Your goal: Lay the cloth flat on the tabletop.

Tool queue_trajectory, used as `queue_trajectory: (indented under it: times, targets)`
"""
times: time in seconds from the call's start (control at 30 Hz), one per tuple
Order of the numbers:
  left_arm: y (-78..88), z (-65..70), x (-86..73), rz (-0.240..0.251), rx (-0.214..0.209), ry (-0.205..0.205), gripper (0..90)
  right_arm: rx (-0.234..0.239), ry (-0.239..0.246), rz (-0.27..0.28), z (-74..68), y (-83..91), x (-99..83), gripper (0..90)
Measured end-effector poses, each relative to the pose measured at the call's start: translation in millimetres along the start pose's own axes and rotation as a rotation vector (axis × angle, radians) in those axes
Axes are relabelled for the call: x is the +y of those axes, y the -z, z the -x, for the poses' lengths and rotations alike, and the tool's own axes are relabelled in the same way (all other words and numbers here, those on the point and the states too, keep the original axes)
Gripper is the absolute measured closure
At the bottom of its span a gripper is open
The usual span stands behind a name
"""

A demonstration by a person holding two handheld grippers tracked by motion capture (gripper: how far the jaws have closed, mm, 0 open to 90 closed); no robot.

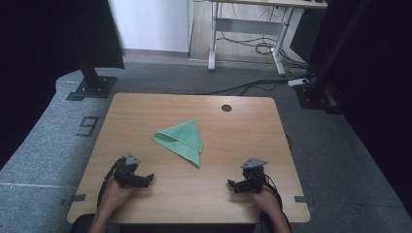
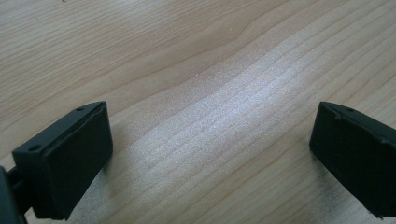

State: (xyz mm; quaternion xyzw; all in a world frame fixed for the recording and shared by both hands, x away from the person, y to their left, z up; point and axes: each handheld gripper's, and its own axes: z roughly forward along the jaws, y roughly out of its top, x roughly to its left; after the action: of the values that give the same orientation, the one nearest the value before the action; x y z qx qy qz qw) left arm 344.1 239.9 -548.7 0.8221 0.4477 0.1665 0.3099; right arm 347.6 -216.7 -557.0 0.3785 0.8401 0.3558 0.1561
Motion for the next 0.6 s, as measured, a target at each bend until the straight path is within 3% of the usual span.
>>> queue_trajectory:
  times: [0.6]
  targets:
    - [0.1, 0.0, -0.1, 0.002, 0.001, 0.003, 0.0, 0.000, 0.000, 0.000, -0.1, 0.1, -0.1, 0.0]
